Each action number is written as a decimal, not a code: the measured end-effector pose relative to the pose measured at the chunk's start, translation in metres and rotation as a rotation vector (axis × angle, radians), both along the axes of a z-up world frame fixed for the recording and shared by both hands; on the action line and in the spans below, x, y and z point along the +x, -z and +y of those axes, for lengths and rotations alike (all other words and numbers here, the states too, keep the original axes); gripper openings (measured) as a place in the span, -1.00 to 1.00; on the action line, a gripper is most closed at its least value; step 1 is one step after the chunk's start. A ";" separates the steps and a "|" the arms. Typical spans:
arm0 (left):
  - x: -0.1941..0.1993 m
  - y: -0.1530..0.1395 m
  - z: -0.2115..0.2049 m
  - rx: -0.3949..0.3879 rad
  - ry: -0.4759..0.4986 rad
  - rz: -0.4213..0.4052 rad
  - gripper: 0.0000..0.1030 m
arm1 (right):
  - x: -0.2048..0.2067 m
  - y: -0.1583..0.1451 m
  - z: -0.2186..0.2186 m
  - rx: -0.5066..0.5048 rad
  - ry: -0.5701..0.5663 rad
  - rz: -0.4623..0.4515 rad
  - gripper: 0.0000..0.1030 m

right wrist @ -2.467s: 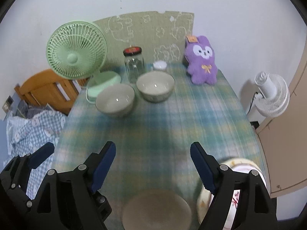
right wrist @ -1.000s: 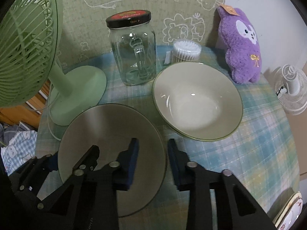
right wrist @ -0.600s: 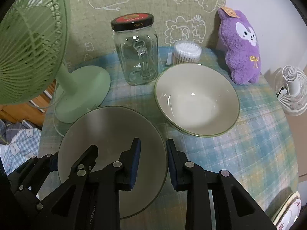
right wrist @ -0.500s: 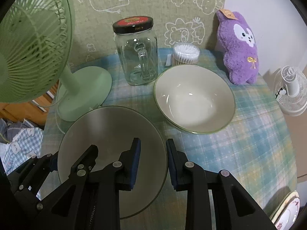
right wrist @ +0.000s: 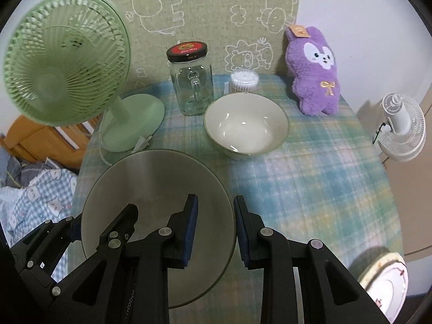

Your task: Organize plates and bowls

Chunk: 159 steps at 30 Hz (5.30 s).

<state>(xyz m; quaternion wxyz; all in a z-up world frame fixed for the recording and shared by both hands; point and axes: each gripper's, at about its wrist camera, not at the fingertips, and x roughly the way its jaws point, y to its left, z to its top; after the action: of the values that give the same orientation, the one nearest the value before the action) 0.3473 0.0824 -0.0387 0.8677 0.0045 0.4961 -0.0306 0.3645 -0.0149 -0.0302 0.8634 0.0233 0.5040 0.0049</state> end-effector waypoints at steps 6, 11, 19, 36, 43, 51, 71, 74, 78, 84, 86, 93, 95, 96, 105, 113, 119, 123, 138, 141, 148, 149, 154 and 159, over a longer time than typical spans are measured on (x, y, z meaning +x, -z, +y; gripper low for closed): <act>-0.038 -0.021 -0.015 0.004 -0.023 -0.015 -0.42 | -0.038 -0.021 -0.019 0.011 -0.016 -0.012 -0.41; -0.071 -0.032 -0.033 0.001 -0.042 -0.021 -0.42 | -0.072 -0.034 -0.036 0.010 -0.033 -0.019 -0.41; -0.123 -0.035 -0.060 -0.008 -0.073 -0.017 -0.42 | -0.125 -0.040 -0.067 0.009 -0.056 -0.019 -0.41; -0.183 0.006 -0.104 -0.013 -0.088 0.062 -0.42 | -0.188 0.005 -0.114 -0.002 -0.077 0.061 -0.41; -0.192 0.020 -0.112 0.019 -0.092 0.090 -0.42 | -0.197 0.024 -0.122 0.032 -0.073 0.109 -0.41; -0.195 0.027 -0.111 0.037 -0.105 0.113 -0.43 | -0.198 0.034 -0.122 0.053 -0.079 0.122 -0.41; -0.195 0.038 -0.113 0.040 -0.109 0.096 -0.26 | -0.193 0.045 -0.124 0.046 -0.086 0.131 -0.40; -0.194 0.029 -0.115 0.039 -0.084 0.084 0.04 | -0.193 0.036 -0.124 0.040 -0.103 0.122 -0.38; -0.191 0.009 -0.114 0.031 -0.062 0.040 0.36 | -0.195 0.013 -0.122 0.030 -0.103 0.069 0.24; -0.174 -0.025 -0.103 0.019 -0.033 -0.004 0.48 | -0.185 -0.029 -0.114 0.004 -0.074 -0.009 0.32; -0.168 -0.038 -0.098 0.011 -0.022 -0.036 0.49 | -0.182 -0.041 -0.111 -0.002 -0.064 -0.043 0.35; -0.144 -0.072 -0.087 0.006 0.004 -0.115 0.55 | -0.162 -0.081 -0.099 -0.023 0.002 -0.136 0.40; -0.134 -0.080 -0.086 0.013 0.008 -0.136 0.55 | -0.153 -0.089 -0.097 -0.023 0.016 -0.155 0.40; -0.129 -0.083 -0.086 0.016 0.009 -0.147 0.55 | -0.148 -0.092 -0.097 -0.022 0.019 -0.166 0.40; -0.074 -0.089 -0.089 0.022 -0.036 -0.182 0.55 | -0.084 -0.098 -0.101 -0.026 -0.014 -0.201 0.40; -0.018 -0.069 -0.102 0.046 -0.106 -0.190 0.51 | -0.010 -0.075 -0.113 -0.011 -0.067 -0.199 0.40; 0.025 -0.046 -0.114 0.072 -0.122 -0.192 0.40 | 0.040 -0.048 -0.121 -0.017 -0.059 -0.215 0.40; 0.051 -0.027 -0.116 0.072 -0.139 -0.183 0.40 | 0.069 -0.029 -0.123 -0.011 -0.073 -0.205 0.40; 0.120 0.039 -0.107 0.112 -0.192 -0.116 -0.06 | 0.141 0.042 -0.110 0.021 -0.119 -0.136 0.11; 0.127 0.051 -0.105 0.103 -0.193 -0.094 -0.12 | 0.148 0.051 -0.109 0.024 -0.123 -0.122 0.04; 0.136 0.069 -0.107 0.101 -0.185 -0.063 -0.32 | 0.158 0.071 -0.112 0.051 -0.108 -0.085 -0.22; 0.137 0.071 -0.107 0.102 -0.184 -0.060 -0.37 | 0.159 0.073 -0.112 0.053 -0.109 -0.081 -0.27; 0.140 0.075 -0.107 0.118 -0.187 -0.059 -0.49 | 0.162 0.080 -0.112 0.073 -0.111 -0.070 -0.53; 0.142 0.076 -0.105 0.111 -0.186 -0.059 -0.59 | 0.166 0.080 -0.108 0.071 -0.115 -0.072 -0.58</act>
<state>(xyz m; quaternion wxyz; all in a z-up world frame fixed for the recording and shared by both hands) 0.4895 -0.0225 -0.1152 0.8794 0.0071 0.4695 0.0779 0.5303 -0.1230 -0.1100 0.8779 0.0246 0.4726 0.0733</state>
